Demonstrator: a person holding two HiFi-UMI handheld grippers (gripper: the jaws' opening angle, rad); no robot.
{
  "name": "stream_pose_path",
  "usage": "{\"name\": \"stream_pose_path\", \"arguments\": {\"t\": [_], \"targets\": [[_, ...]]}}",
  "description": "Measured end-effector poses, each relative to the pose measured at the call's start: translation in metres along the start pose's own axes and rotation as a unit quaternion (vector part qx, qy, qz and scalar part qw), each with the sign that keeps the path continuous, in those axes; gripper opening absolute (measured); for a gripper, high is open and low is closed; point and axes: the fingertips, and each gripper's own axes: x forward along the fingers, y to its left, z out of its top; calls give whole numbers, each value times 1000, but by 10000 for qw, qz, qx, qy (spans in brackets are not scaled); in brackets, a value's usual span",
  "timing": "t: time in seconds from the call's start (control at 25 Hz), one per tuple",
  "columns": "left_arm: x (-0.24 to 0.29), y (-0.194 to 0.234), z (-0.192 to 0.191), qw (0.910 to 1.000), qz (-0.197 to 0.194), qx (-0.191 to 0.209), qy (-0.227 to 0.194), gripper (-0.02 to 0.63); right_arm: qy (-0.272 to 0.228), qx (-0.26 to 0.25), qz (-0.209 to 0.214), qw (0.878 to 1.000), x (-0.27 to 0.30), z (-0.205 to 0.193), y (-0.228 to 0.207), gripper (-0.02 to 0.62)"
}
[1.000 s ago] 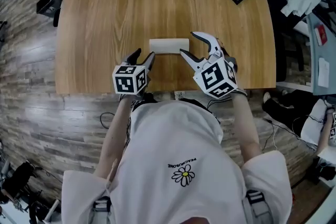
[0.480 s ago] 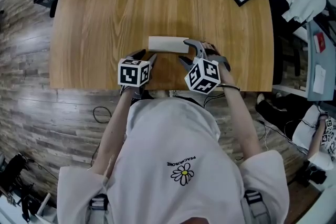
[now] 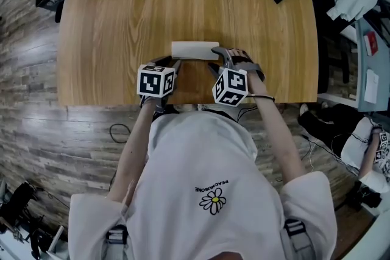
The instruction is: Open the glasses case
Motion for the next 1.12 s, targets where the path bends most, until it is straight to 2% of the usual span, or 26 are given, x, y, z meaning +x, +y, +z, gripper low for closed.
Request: {"name": "stream_pose_path", "arguments": {"t": [0.16, 0.68, 1.12], "targets": [[0, 3, 0, 9999, 62, 76, 80, 98, 80, -81, -50, 9999, 5, 0, 0, 210], [-1, 4, -1, 9998, 93, 134, 103, 92, 162, -269, -417, 9986, 7, 1, -3, 161], [2, 3, -1, 9998, 54, 128, 142, 86, 252, 233, 327, 9989, 6, -2, -5, 155]]}}
